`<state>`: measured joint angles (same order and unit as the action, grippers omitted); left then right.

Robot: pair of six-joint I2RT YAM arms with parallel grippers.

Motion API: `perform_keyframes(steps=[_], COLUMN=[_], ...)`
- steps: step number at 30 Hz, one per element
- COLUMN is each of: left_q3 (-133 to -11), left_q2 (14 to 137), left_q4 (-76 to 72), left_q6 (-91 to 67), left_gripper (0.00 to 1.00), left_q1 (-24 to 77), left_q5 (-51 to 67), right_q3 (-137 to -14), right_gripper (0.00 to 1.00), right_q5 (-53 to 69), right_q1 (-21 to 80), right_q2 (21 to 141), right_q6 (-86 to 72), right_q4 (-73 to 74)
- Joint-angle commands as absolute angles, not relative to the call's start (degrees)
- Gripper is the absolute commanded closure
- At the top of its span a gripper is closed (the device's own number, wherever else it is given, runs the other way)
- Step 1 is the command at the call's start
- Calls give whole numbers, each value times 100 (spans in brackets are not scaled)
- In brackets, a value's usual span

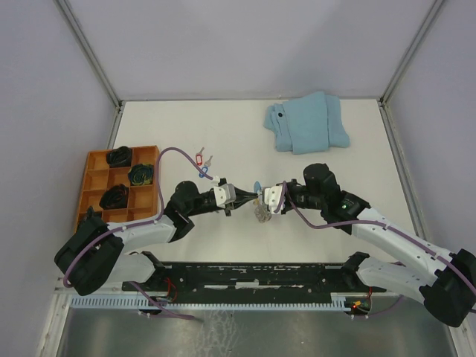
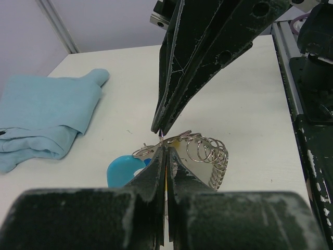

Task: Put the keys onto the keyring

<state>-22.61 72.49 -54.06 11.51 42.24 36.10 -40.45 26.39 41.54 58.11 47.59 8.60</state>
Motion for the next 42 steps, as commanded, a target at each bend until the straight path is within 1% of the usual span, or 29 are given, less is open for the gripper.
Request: perform_keyframes(steps=[1,42], left_q3=[-2501,-2585], left_q2=[7223,7330], left_q4=[-5583,-5390], left_q6=[974,888], left_gripper=[97,97], left_q1=[4243,4243], left_q5=[3603,3258], right_q3=[-4083,-4071], right_gripper=[99,99], right_q5=[2637,2647], right_q1=[4178,4176], right_q2=[5655,5658], right_q6=[4685,4641], right_q4=[479,435])
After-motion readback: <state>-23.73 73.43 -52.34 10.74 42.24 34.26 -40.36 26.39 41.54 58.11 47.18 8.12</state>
